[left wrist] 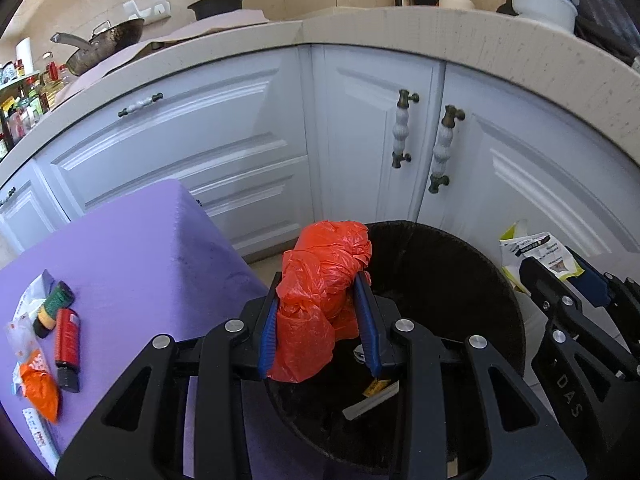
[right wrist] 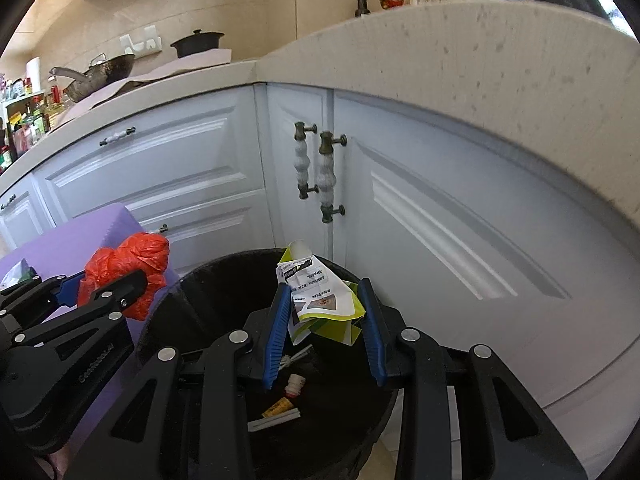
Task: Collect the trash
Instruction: 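Open both tools to drop the bag and wrapper into the bin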
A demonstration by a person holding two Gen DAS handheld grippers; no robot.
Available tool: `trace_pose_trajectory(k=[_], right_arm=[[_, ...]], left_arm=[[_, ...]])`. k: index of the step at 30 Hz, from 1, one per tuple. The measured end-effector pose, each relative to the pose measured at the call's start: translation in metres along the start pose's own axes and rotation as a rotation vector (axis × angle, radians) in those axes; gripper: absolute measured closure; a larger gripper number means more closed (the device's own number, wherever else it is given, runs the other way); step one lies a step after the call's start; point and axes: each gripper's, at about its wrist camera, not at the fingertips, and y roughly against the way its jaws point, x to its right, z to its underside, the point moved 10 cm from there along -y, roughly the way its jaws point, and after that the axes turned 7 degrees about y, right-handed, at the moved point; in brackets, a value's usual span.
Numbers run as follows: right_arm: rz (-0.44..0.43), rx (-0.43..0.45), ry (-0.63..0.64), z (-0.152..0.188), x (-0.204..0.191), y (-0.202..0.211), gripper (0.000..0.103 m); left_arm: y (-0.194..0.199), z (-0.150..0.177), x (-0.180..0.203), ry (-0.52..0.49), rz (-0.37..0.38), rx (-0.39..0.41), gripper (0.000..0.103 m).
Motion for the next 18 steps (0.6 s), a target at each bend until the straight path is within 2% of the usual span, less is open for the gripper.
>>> trace_pose_trajectory(k=[7, 10, 18], right_arm=[[0.019, -0.009, -0.012, 0.004, 0.007, -0.012, 0.068], [0.025, -0.012, -0.019, 0.004, 0.009, -0.017, 0.067], [0.026, -0.017, -0.041, 0.006, 0.014, -0.019, 0.055]], left_arm=[[-0.012, 0.001, 0.003, -0.003, 0.001, -0.003, 0.068], [-0.009, -0.002, 0.003, -0.008, -0.008, 0.024, 0.055], [0.003, -0.014, 0.002, -0.008, -0.005, 0.075, 0.041]])
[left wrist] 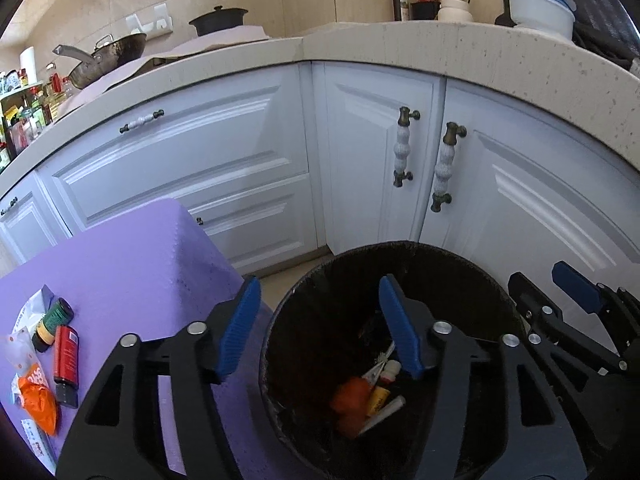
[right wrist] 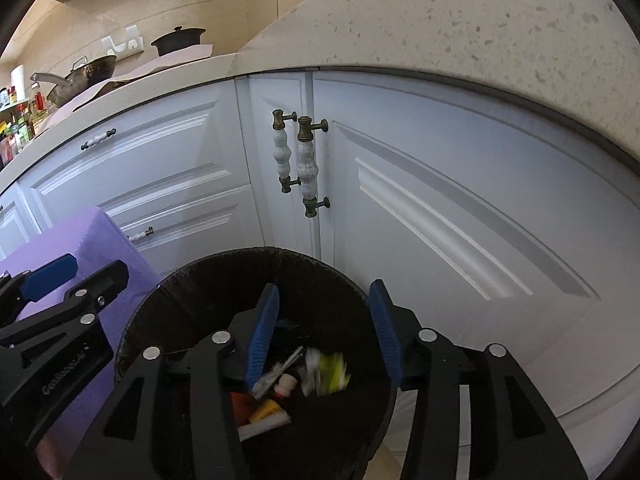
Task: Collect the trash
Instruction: 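Open both tools to drop the bag and wrapper into the bin, then move both tools back over the table, right tool toward the white milk-powder tube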
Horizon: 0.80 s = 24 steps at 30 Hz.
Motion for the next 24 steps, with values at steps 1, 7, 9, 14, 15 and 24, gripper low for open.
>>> trace_pose_trajectory(k=[1, 7, 9, 14, 15, 24], right_arm=[[0.001, 0.001, 0.001, -0.001, 0.000, 0.001, 0.055], [0.012, 0.014, -0.002, -0.004, 0.003, 0.010, 0.053], [0.015, 0.016, -0.002, -0.004, 0.003, 0.013, 0.053], [0.018, 0.022, -0.003, -0.005, 0.001, 0.023, 0.052], [0.017, 0.023, -0.003, -0.006, 0.000, 0.025, 0.051], [-0.019, 0.019, 0.008, -0.002, -0.025, 0.044, 0.050]], left_arm=[[0.001, -0.001, 0.000, 0.002, 0.002, 0.002, 0.040], [0.009, -0.006, -0.002, 0.016, 0.017, 0.010, 0.035], [0.012, -0.008, -0.002, 0.021, 0.021, 0.013, 0.034], [0.027, -0.011, -0.011, 0.034, 0.023, 0.030, 0.029], [0.030, -0.011, -0.013, 0.037, 0.024, 0.031, 0.029], [0.072, 0.000, -0.061, 0.078, -0.003, 0.039, 0.027]])
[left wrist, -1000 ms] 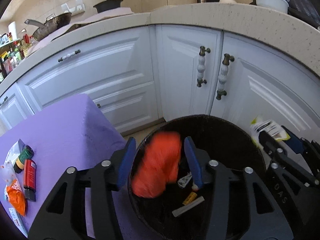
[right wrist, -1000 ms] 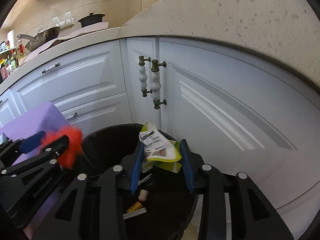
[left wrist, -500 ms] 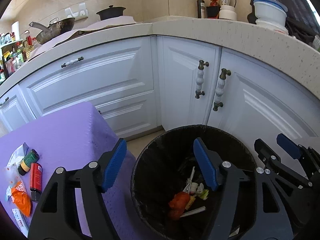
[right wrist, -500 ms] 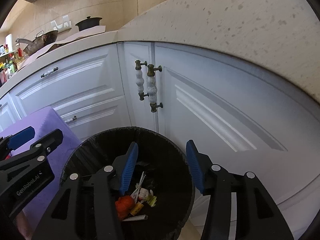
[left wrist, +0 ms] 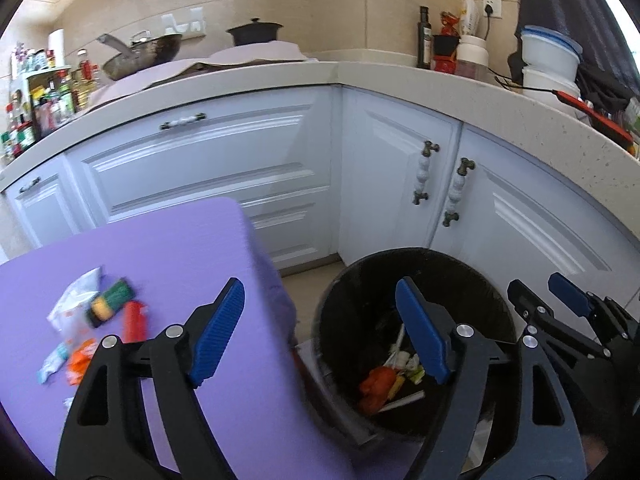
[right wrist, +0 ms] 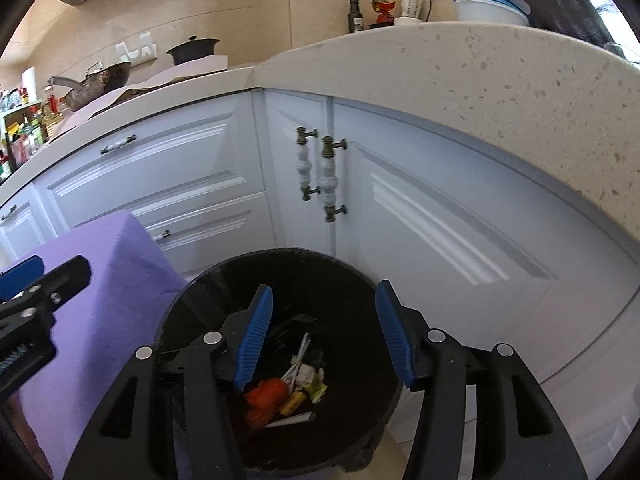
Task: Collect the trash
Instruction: 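Move both tools back over the table, right tool toward the white milk-powder tube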
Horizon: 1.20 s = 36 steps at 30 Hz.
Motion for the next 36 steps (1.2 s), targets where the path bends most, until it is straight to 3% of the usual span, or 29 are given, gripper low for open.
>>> trace_pose_trajectory(k=[15, 27, 36], right_arm=[[-0.208, 0.025, 0.112, 0.001, -0.126, 0.046, 0.046], [-0.383, 0.009, 0.272, 0.026, -0.241, 0.086, 0.044], [-0.455, -0.017, 0.348, 0.045, -0.291, 0.102, 0.044]], left_arm=[[0.084, 0.026, -0.133, 0.081, -0.190, 0.029, 0.026], [0.132, 0.067, -0.246, 0.216, -0.365, 0.007, 0.025], [0.155, 0.095, -0.307, 0.294, -0.446, -0.016, 0.025]])
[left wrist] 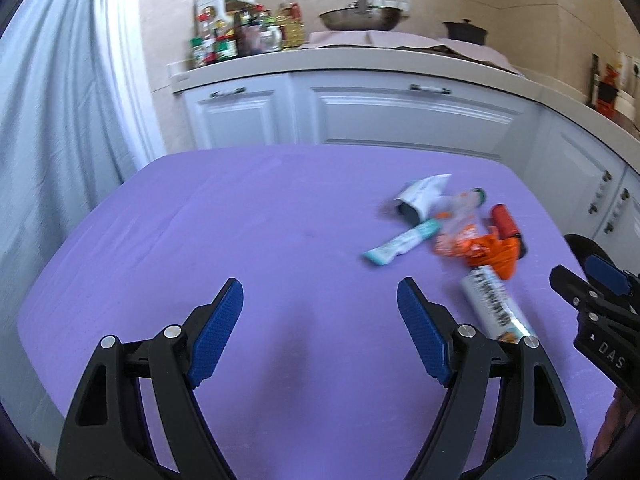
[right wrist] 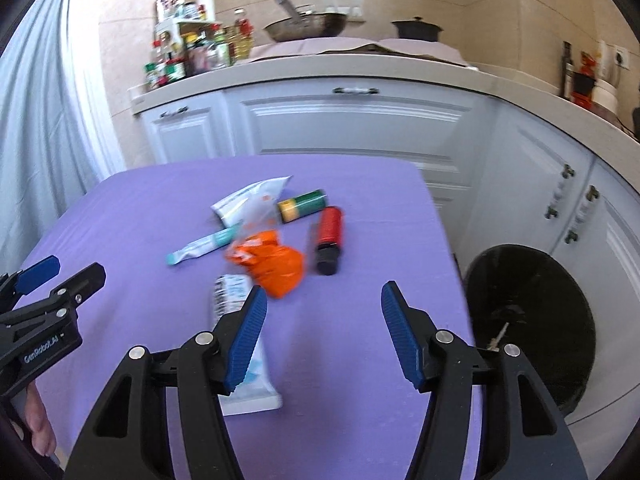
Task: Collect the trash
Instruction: 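Move both tools back over the table, right tool toward the white milk-powder tube, then close the right tool on the white milk-powder tube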
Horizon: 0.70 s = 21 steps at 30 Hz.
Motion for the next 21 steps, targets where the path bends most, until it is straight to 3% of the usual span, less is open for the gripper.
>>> trace_pose_trajectory(k=[11, 21], right_arm=[[-0.054, -0.073, 0.079, 0.010, -0.041, -0.012, 0.040], [-0.074, -0.167, 0.129, 0.027, -0.055, -0.025, 0.040]], left_arm=[[-0.002, 0.007, -0.056, 0.083, -0.074, -0.018, 0.025], [-0.005, 0.010, -0.065, 0.112, -0.076, -0.029, 0.025]])
